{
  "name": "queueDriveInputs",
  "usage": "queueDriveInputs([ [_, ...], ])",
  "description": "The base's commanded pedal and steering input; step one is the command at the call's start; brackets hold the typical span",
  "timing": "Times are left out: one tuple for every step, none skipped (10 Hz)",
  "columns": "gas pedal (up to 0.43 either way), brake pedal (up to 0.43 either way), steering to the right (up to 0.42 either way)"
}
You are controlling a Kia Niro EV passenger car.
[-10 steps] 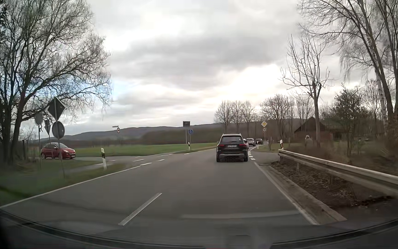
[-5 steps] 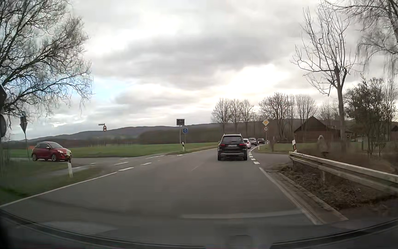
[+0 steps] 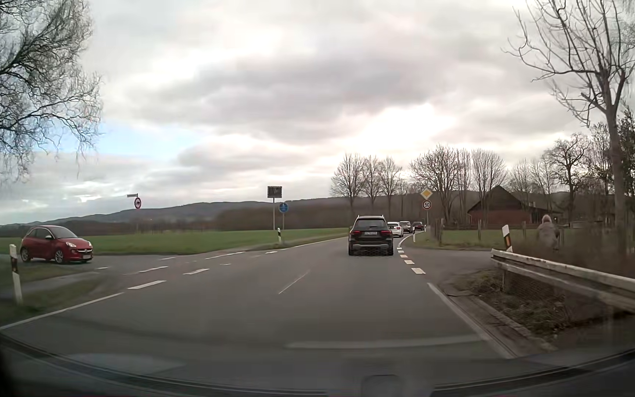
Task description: Follow the waypoints while adhering to traffic rules and regulations
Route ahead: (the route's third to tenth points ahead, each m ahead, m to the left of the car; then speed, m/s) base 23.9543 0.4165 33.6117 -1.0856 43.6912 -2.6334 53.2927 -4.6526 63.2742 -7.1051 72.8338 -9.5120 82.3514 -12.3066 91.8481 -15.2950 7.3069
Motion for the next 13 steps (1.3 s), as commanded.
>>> queueDriveInputs([
  [0.287, 0.0, 0.023],
  [0.287, 0.0, 0.023],
  [0.287, 0.0, 0.022],
  [0.287, 0.0, 0.023],
  [0.287, 0.0, 0.023],
  [0.287, 0.0, 0.022],
  [0.287, 0.0, 0.022],
  [0.287, 0.0, 0.021],
  [0.319, 0.0, 0.019],
  [0.331, 0.0, 0.015],
  [0.331, 0.0, 0.015],
  [0.331, 0.0, 0.015],
  [0.331, 0.0, 0.015],
])
